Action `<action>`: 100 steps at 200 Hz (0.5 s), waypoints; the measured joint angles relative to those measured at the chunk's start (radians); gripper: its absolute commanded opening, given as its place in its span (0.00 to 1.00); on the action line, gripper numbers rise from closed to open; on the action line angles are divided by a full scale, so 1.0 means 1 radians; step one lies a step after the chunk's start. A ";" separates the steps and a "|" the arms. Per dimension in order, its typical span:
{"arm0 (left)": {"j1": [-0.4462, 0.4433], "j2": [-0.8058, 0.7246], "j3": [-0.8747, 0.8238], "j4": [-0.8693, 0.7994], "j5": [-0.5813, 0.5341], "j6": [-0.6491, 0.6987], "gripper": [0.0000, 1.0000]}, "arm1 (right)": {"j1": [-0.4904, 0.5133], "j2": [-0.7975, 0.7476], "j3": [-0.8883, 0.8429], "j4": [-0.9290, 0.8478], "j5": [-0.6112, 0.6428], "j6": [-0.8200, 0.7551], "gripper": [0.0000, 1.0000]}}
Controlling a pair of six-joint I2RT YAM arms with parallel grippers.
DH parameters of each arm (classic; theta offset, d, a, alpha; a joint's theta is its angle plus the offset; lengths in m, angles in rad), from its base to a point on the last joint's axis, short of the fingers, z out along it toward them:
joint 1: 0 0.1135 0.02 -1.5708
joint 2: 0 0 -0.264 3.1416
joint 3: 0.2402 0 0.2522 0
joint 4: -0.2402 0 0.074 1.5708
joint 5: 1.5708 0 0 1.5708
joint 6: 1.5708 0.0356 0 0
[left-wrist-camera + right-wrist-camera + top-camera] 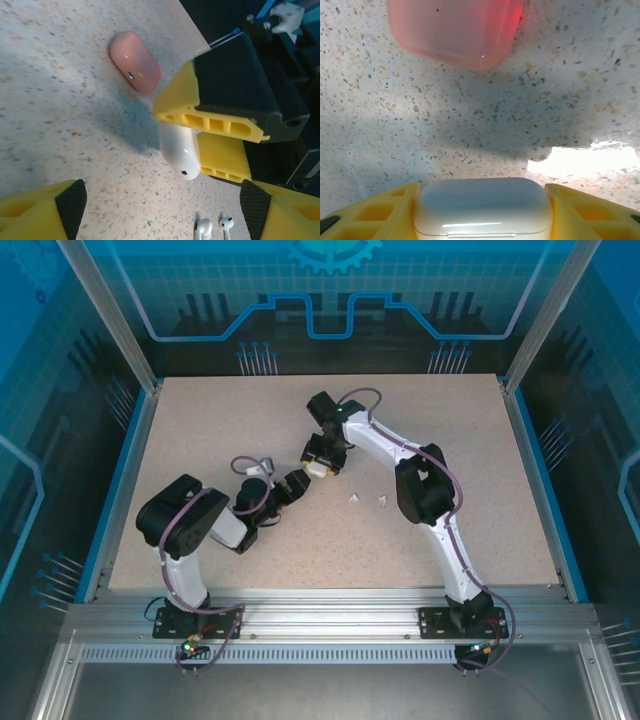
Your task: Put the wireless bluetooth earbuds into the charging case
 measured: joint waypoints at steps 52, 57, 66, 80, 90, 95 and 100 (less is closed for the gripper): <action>-0.037 0.068 0.044 0.042 -0.003 -0.003 0.67 | 0.000 0.000 0.000 0.014 -0.049 0.035 0.49; -0.039 0.074 0.048 0.045 -0.003 -0.004 0.66 | 0.000 0.000 0.000 0.017 -0.053 0.038 0.49; -0.041 0.085 0.053 0.051 -0.009 -0.004 0.64 | 0.000 0.000 0.000 0.019 -0.060 0.041 0.49; -0.043 0.097 0.058 0.064 -0.016 -0.007 0.63 | 0.000 0.000 0.000 0.024 -0.067 0.045 0.49; -0.043 0.102 0.061 0.068 -0.021 -0.012 0.62 | 0.000 0.000 0.000 0.028 -0.069 0.049 0.49; -0.043 0.104 0.062 0.068 -0.024 -0.013 0.62 | 0.000 0.000 0.000 0.029 -0.071 0.049 0.49; -0.043 0.105 0.064 0.068 -0.026 -0.016 0.61 | 0.000 0.000 0.000 0.031 -0.071 0.049 0.49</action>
